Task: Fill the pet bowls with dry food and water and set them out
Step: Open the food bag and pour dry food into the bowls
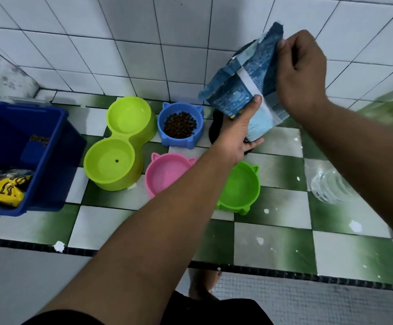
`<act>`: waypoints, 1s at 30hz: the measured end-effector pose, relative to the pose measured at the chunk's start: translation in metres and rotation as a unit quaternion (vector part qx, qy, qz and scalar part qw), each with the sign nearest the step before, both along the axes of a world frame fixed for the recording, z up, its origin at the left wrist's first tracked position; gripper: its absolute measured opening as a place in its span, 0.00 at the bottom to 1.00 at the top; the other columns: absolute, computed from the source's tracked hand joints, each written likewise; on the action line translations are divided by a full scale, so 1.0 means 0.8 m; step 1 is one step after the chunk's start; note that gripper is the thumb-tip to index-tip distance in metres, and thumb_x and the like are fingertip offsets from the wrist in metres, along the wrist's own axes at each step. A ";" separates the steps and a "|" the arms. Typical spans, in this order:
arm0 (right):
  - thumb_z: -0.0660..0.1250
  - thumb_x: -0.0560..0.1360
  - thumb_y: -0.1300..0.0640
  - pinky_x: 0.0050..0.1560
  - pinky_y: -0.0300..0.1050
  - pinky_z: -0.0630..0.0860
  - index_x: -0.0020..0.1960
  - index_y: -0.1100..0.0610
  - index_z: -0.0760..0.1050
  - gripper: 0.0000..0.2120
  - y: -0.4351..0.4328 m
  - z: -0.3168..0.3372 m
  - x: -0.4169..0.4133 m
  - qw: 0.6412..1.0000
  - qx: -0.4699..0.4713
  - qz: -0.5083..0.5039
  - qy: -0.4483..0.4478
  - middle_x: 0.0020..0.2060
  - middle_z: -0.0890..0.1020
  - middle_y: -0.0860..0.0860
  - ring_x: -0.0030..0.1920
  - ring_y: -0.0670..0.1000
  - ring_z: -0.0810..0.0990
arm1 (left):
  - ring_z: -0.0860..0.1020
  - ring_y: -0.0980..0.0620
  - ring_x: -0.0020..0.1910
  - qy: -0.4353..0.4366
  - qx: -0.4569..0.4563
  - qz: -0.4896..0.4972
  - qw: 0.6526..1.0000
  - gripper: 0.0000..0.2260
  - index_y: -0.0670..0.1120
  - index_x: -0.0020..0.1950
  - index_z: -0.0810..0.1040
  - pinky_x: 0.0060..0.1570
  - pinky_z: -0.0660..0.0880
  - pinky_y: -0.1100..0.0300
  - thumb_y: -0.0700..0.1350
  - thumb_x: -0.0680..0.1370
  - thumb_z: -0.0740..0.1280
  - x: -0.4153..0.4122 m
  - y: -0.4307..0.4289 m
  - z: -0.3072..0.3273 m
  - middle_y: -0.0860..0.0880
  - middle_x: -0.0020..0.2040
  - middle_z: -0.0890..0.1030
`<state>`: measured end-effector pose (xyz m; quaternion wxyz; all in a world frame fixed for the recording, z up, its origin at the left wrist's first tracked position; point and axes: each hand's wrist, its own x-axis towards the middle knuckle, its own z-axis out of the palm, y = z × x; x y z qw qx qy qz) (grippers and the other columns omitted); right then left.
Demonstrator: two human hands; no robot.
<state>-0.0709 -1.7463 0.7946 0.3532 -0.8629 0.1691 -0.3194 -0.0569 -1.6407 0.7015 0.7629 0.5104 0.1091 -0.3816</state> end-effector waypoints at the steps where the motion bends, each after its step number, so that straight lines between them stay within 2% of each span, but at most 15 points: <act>1: 0.57 0.83 0.49 0.36 0.30 0.63 0.45 0.53 0.68 0.11 -0.009 0.001 -0.005 1.000 -0.010 -0.006 0.007 0.34 0.70 0.42 0.33 0.36 0.68 | 0.80 0.44 0.62 0.013 -0.015 -0.013 1.000 0.27 0.52 0.69 0.73 0.56 0.81 0.40 0.59 0.74 0.75 -0.008 -0.009 0.001 0.46 0.65 0.81; 4: 0.57 0.82 0.48 0.36 0.38 0.64 0.47 0.58 0.72 0.14 -0.028 0.004 -0.013 0.998 -0.049 -0.016 0.039 0.37 0.73 0.50 0.35 0.42 0.66 | 0.79 0.41 0.64 0.046 -0.055 -0.038 0.997 0.28 0.51 0.70 0.74 0.58 0.80 0.36 0.62 0.76 0.72 -0.030 -0.032 -0.002 0.43 0.67 0.79; 8: 0.58 0.83 0.48 0.38 0.44 0.65 0.50 0.59 0.74 0.15 -0.042 -0.001 -0.019 0.989 -0.115 -0.006 0.097 0.39 0.75 0.52 0.39 0.49 0.71 | 0.77 0.40 0.68 0.060 -0.099 -0.055 0.992 0.33 0.47 0.74 0.72 0.59 0.80 0.39 0.66 0.76 0.68 -0.061 -0.065 -0.008 0.41 0.71 0.77; 12: 0.58 0.83 0.49 0.40 0.47 0.68 0.51 0.60 0.74 0.15 -0.049 -0.010 -0.016 0.976 -0.165 0.023 0.140 0.40 0.76 0.53 0.40 0.53 0.73 | 0.75 0.36 0.70 0.123 -0.152 -0.032 0.980 0.41 0.45 0.74 0.72 0.64 0.77 0.37 0.66 0.68 0.72 -0.079 -0.086 -0.012 0.37 0.71 0.75; 14: 0.58 0.83 0.48 0.40 0.47 0.66 0.52 0.60 0.74 0.15 -0.050 -0.014 -0.013 0.968 -0.188 0.035 0.160 0.40 0.76 0.54 0.41 0.55 0.74 | 0.75 0.35 0.69 0.133 -0.158 -0.035 0.978 0.39 0.44 0.74 0.71 0.65 0.76 0.35 0.65 0.70 0.73 -0.084 -0.093 -0.018 0.36 0.71 0.74; 17: 0.58 0.83 0.48 0.40 0.46 0.65 0.52 0.60 0.74 0.15 -0.052 -0.021 -0.009 0.963 -0.201 0.048 0.171 0.41 0.77 0.56 0.41 0.56 0.74 | 0.74 0.34 0.70 0.142 -0.171 -0.043 0.974 0.34 0.43 0.74 0.72 0.66 0.75 0.35 0.65 0.77 0.70 -0.084 -0.101 -0.028 0.36 0.71 0.74; 30: 0.58 0.83 0.49 0.41 0.46 0.66 0.52 0.58 0.74 0.13 -0.057 -0.032 -0.001 0.961 -0.202 0.061 0.180 0.41 0.76 0.53 0.42 0.56 0.74 | 0.76 0.34 0.69 0.135 -0.154 -0.030 0.978 0.37 0.45 0.73 0.73 0.62 0.76 0.33 0.67 0.73 0.71 -0.074 -0.112 -0.042 0.37 0.71 0.75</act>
